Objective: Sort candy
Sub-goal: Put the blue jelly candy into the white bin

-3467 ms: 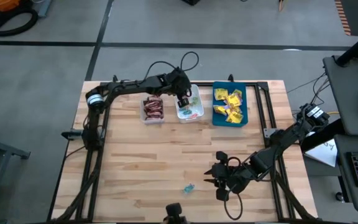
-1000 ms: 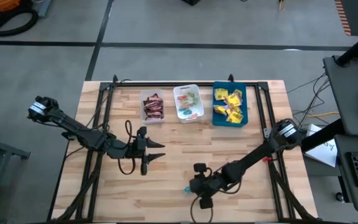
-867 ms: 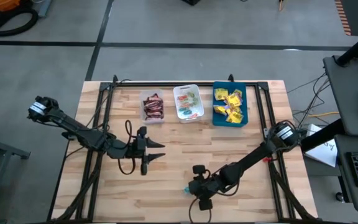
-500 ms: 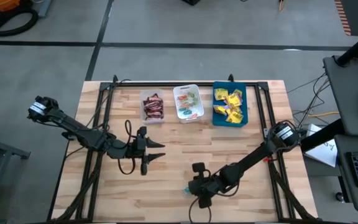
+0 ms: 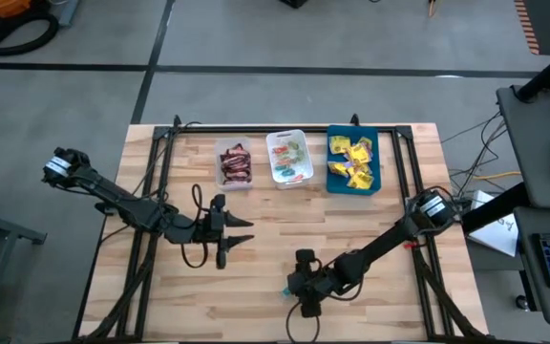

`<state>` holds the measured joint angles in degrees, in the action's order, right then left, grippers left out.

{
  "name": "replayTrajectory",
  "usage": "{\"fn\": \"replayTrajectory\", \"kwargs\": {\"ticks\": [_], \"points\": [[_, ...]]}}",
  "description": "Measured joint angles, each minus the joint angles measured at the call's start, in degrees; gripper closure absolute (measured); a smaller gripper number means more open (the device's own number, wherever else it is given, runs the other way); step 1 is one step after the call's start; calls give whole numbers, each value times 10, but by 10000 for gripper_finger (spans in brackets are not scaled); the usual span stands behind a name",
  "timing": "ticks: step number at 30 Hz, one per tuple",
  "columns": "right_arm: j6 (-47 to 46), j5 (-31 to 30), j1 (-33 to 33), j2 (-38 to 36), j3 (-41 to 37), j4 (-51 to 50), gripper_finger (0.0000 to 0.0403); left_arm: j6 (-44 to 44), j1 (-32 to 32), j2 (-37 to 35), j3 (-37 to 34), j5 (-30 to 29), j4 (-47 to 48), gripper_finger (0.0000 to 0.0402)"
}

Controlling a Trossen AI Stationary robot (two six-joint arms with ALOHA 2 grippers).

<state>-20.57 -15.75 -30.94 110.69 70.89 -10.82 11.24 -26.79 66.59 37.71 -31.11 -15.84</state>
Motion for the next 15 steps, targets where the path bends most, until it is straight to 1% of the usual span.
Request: {"fn": "replayTrajectory", "kwargs": {"ticks": [2, 4, 7, 11, 15], "points": [[9, 2, 3, 10, 0, 14, 189, 0, 0, 0, 0, 0, 0, 272], [11, 31, 9, 19, 0, 25, 176, 0, 0, 0, 0, 0, 0, 272], [6, 75, 21, 31, 0, 43, 172, -1, 0, 0, 0, 0, 1, 272], [-1, 109, 33, 36, 1, 49, 194, -2, 0, 5, 0, 0, -1, 272], [10, 116, 37, 27, 0, 47, 243, -1, 0, 11, 0, 0, 0, 272]]}}
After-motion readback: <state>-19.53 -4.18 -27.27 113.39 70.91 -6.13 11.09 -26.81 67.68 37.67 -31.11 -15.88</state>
